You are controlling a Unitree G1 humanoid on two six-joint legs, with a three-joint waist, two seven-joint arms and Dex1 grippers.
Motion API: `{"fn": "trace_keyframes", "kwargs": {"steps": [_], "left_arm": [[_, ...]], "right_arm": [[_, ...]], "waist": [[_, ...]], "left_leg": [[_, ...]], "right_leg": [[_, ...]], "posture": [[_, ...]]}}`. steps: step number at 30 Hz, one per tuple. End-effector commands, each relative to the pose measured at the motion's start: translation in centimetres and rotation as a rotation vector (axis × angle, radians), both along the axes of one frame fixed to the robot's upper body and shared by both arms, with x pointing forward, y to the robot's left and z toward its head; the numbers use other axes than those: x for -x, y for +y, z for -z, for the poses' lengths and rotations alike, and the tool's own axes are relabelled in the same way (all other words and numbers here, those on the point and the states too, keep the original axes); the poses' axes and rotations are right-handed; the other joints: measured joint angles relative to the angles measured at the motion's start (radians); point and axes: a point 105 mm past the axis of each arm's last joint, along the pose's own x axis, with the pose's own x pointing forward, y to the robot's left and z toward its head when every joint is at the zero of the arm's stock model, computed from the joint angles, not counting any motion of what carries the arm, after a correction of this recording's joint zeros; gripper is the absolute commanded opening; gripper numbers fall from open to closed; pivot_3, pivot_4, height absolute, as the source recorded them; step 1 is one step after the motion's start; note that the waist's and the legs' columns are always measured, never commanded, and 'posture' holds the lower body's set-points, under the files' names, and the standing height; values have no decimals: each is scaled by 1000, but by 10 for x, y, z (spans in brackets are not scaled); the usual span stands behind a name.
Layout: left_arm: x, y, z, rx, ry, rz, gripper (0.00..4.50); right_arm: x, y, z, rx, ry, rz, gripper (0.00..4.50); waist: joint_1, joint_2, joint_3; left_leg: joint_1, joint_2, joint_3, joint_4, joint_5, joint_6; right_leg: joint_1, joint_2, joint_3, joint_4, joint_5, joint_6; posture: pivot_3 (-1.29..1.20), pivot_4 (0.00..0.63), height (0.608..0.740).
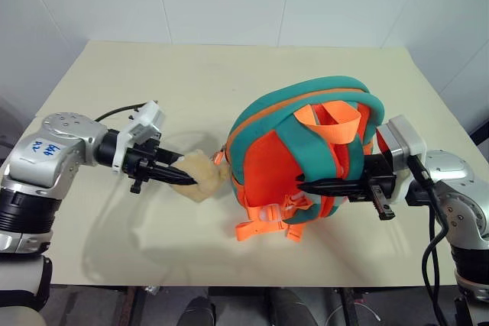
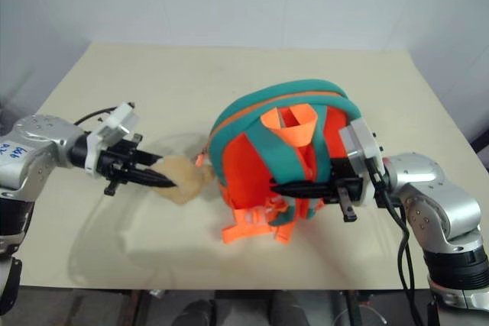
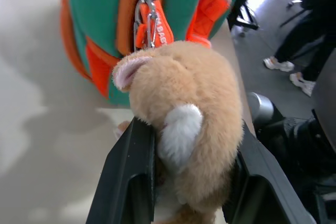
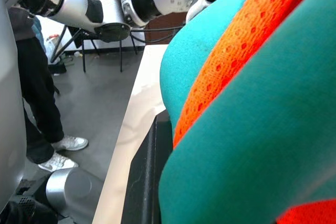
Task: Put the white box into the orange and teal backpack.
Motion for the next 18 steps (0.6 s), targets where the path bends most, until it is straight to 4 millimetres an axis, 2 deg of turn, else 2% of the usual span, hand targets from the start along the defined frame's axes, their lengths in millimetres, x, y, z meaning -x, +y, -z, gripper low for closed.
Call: {"fn": "trace_keyframes", "kwargs": {"steps": [1, 11, 16, 18], "left_arm": [[-1, 3, 11, -61, 20, 18, 1111], [-15, 13, 33, -237, 9, 50, 1111], [-21, 2, 38, -254, -8, 99, 1111], [-23, -6, 34, -226, -27, 106, 1111]], "right_arm": [[5, -1, -9, -16, -52, 1, 517], [6, 0, -5, -8, -45, 12, 517], [6, 0, -4, -7, -43, 11, 517], [6, 1, -5, -8, -43, 14, 517]], "waist": [[-1, 0, 0], [1, 0, 0], [1, 0, 0], [0, 0, 0]], "left_leg": [[0, 0, 0, 0, 0, 0], [0, 0, 0, 0, 0, 0], [0, 0, 0, 0, 0, 0], [0, 0, 0, 1, 0, 0]], "right_leg": [[0, 0, 0, 0, 0, 0], [0, 0, 0, 0, 0, 0], [0, 0, 0, 1, 0, 0], [0, 0, 0, 1, 0, 0]], "posture": [[0, 150, 740], [0, 150, 740], [0, 150, 740], [0, 150, 740]]}}
